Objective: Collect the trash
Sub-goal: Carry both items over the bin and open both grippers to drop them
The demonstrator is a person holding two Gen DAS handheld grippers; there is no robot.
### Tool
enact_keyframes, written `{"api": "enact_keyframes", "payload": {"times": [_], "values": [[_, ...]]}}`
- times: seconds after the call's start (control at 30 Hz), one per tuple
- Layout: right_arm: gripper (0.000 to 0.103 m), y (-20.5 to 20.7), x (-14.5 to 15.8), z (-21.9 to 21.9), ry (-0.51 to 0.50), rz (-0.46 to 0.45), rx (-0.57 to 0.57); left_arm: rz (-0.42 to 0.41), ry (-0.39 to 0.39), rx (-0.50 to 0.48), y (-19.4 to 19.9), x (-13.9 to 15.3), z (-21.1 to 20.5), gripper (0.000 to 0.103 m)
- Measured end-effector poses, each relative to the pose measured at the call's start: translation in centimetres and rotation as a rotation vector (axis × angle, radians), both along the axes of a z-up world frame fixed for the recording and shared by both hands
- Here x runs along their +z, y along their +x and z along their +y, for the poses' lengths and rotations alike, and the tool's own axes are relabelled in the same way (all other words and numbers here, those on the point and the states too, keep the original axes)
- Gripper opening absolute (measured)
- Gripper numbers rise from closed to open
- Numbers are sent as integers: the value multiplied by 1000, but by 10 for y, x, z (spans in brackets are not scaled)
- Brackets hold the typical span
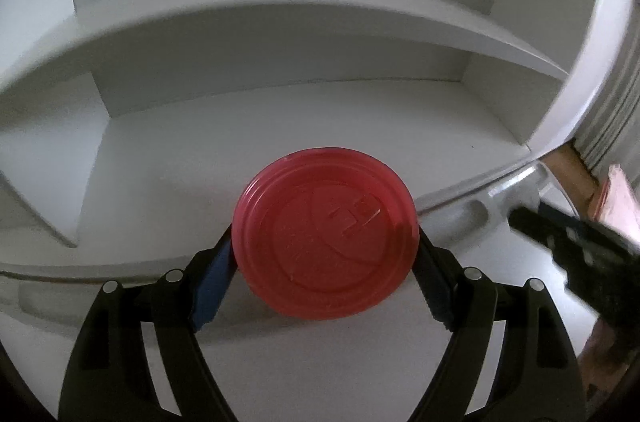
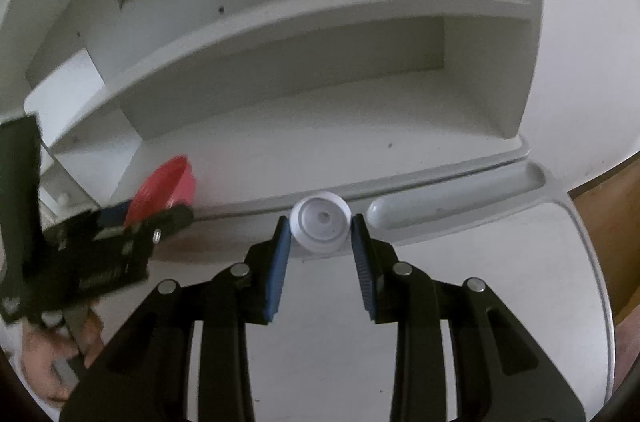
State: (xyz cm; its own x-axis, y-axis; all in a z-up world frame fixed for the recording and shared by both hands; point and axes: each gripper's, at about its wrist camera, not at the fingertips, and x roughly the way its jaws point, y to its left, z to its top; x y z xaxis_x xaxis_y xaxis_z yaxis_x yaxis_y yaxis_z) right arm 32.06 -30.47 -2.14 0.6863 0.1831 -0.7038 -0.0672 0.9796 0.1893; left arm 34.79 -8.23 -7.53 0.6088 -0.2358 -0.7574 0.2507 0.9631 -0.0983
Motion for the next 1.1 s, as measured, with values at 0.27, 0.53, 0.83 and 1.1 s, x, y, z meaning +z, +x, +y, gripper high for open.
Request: {"api": "enact_keyframes", "payload": {"times": [0.27, 0.53, 0.83, 1.1], "values": [[31, -54, 49, -3, 58, -129, 41, -69, 9, -45, -72, 47, -5, 79], [31, -244, 117, -125, -48, -296, -180, -188, -122, -443, -220, 96, -166, 79], [31, -418, -13, -294, -13, 94, -566, 49, -73, -885, -376, -17, -317, 79], [31, -445, -273, -337, 613, 580, -657, 615, 342, -895, -374, -278, -378, 79]]}}
